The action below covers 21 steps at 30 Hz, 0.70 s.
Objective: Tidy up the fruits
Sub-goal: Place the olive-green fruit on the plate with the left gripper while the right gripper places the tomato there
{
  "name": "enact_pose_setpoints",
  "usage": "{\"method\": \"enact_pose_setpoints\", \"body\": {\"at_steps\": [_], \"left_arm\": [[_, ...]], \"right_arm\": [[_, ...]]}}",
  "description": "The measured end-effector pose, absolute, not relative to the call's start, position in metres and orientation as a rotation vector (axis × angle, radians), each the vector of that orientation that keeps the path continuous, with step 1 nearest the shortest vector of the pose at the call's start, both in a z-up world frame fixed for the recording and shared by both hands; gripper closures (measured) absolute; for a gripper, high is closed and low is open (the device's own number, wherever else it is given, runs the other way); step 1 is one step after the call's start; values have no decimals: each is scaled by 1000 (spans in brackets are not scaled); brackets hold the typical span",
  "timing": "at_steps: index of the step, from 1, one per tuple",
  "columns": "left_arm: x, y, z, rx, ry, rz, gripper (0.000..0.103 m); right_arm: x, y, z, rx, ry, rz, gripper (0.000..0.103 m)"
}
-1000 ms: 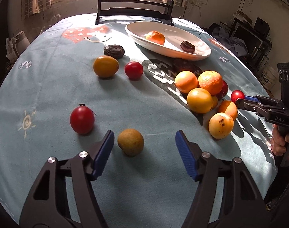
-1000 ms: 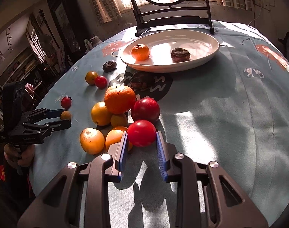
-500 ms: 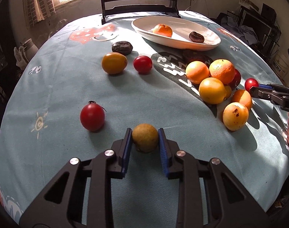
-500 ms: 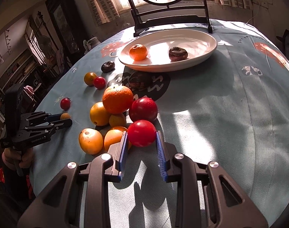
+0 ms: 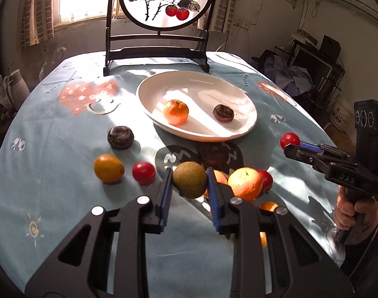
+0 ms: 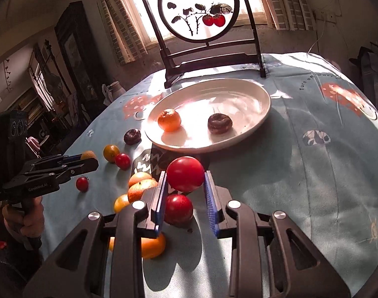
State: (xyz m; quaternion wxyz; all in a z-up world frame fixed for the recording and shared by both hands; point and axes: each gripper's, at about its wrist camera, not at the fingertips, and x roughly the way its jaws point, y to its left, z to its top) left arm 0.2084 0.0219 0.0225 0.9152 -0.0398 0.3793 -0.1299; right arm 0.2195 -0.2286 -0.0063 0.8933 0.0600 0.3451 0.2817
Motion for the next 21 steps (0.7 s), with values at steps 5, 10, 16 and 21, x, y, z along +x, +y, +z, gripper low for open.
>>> {"method": "enact_pose_setpoints", "body": {"at_steps": [5,10,16,21], "left_arm": [[271,-12,35,-41,787,-269,76],[317,-35,14,-4,859,-260,75],[329,-42,-2,33,899,-230,55],[301,-25,34,16,778,-173,18]], "right_arm": [[275,-214,2,110,671,519,74],[316,-210,-19,101,736,471,74],[328,-207,-30,82,768,485,69],[310,-211,-14,110,725,541,55]]}}
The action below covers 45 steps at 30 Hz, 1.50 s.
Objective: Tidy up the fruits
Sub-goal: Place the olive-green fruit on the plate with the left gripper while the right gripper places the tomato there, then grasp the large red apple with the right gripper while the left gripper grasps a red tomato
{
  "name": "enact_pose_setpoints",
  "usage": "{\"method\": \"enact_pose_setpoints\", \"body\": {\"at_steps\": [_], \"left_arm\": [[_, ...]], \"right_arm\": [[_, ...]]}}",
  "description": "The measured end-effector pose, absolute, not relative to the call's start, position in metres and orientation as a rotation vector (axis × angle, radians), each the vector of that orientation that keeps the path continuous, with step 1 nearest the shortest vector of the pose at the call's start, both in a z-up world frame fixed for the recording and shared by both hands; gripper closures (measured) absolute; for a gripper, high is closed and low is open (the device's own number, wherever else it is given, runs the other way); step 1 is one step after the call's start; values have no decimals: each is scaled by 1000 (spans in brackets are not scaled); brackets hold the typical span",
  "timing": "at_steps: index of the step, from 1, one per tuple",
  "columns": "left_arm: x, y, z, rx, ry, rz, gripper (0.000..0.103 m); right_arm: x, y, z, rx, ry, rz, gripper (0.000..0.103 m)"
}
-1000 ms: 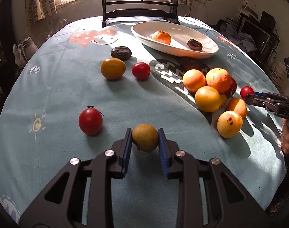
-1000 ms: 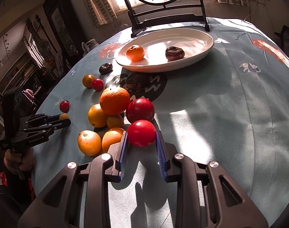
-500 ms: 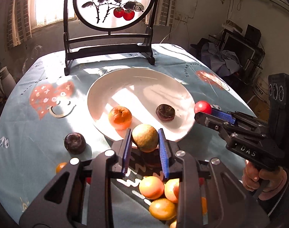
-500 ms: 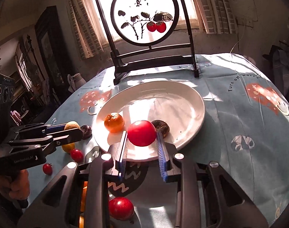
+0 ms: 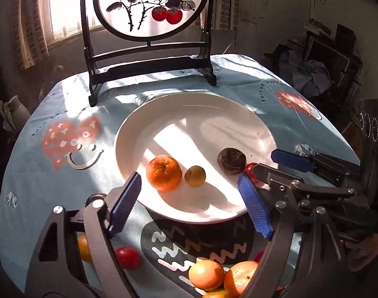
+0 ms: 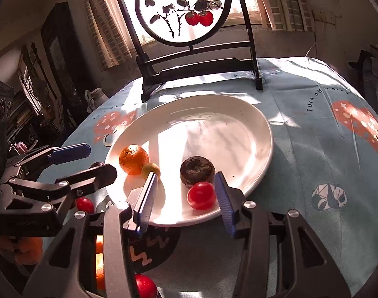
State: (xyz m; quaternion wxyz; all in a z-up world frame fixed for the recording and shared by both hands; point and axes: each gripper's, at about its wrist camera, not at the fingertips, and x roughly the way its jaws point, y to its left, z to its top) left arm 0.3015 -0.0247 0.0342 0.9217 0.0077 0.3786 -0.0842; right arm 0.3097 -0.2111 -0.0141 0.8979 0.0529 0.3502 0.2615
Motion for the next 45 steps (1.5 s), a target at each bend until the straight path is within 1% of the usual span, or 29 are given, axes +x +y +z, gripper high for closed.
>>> {"method": "enact_pose_setpoints", "body": {"at_steps": [1,4,7,9,14,19,22,35,38,39,45], "left_arm": [[293,-19,42,1,754,-173,12],[264,1,53,-1,680,-121,6],[237,22,45,7,653,-72,5],[222,40,33,-21,678,-47,5],[190,84,6,-174,729,-63,5],[172,116,-1,-340,718,-64,5],[170,118,0,-362,716,-76,5],[165,94,1,-208,709,-70,5],[166,93,0,-201,720,-69,5],[166,93,-1,-195,724,-67,5],[161,108,-4,-161,726,14,5]], "right_arm": [[304,-212,-10,106,711,551,55],[286,-211,-3,97,697,611,55],[268,-208,-4,78,716,668,55],[256,-205,-9,40,743,692,55],[230,-202,-22,-42,797,719,55],[219,-207,-35,-29,855,722,55],[218,-208,-40,-31,883,716,55],[222,-193,-55,-92,922,701,55],[223,-185,-57,-128,911,688,57],[224,-184,-57,-126,911,697,63],[223,-197,-54,-69,901,679,64]]}}
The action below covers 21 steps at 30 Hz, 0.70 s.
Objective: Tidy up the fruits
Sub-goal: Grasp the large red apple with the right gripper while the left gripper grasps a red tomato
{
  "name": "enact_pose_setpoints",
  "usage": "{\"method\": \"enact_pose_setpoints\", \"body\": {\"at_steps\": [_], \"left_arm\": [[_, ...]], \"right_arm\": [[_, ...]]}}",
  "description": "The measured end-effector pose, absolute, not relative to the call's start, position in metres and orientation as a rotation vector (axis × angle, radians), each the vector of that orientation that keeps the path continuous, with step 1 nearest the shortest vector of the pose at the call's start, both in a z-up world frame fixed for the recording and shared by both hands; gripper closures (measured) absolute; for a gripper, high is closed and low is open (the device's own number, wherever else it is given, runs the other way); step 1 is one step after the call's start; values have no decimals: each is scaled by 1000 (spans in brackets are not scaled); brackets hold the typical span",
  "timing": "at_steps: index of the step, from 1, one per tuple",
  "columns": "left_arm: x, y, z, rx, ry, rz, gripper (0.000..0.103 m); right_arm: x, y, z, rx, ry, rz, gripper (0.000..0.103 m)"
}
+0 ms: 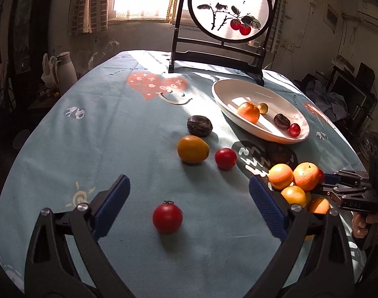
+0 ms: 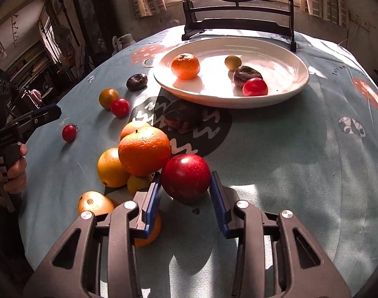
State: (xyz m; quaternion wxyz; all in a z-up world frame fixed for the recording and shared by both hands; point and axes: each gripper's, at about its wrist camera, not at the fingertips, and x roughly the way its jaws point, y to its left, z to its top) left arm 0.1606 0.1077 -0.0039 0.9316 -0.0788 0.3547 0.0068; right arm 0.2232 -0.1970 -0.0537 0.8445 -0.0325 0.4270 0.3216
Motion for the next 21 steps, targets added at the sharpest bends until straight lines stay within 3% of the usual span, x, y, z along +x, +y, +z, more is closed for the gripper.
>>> {"method": "enact_pose_setpoints", "body": {"at_steps": [6,11,13,21], "left_arm": [[156,116,-22,-109,808,23,10],[159,124,-29,-185,846,-38,25],[162,121,-33,-183,872,-59,41],[169,114,-42,-173,931,-74,51]], "right_arm": [[227,-218,-47,35,881,619,64],[230,-223,-45,65,875,603,64],[230,-224,-45,71,872,601,64],[229,-225,-44,77,867,603,64]]}}
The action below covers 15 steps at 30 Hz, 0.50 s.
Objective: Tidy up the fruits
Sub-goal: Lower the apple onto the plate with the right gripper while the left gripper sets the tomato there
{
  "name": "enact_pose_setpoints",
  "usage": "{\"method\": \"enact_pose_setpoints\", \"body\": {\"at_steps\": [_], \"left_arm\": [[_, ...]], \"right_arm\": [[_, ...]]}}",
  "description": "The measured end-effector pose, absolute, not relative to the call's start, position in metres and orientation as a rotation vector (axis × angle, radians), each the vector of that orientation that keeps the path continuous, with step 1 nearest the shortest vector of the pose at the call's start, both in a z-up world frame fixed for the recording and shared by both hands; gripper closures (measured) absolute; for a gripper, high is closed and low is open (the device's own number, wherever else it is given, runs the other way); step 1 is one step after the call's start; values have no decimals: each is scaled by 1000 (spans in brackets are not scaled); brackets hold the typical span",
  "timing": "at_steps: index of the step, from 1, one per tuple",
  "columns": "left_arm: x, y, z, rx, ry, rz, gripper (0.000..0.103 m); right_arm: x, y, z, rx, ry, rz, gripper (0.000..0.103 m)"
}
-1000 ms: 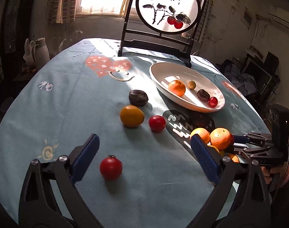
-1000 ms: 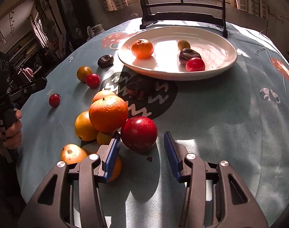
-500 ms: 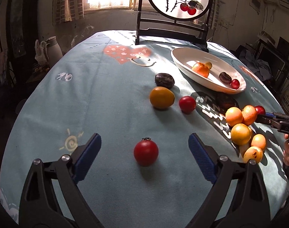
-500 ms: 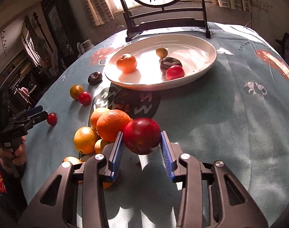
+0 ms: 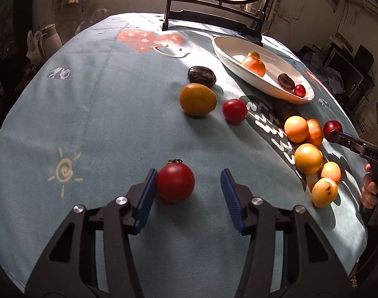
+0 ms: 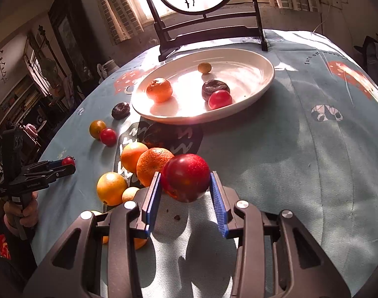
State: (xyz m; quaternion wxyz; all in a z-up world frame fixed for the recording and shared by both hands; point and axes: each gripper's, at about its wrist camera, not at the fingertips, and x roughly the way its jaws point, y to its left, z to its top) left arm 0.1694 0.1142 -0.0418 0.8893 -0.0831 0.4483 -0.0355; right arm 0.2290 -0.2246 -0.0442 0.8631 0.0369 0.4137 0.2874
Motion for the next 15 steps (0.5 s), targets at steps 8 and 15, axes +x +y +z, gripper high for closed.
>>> {"method": "enact_pose_setpoints", "body": {"at_steps": [8,15], "left_arm": [[169,118,-42,-198,929,-70,57],[170,123,-42,-226,925,-67,66]], "right_arm": [[229,-225,-44,85,873,603,64],[229,-227,-43,88,871,599,64]]}}
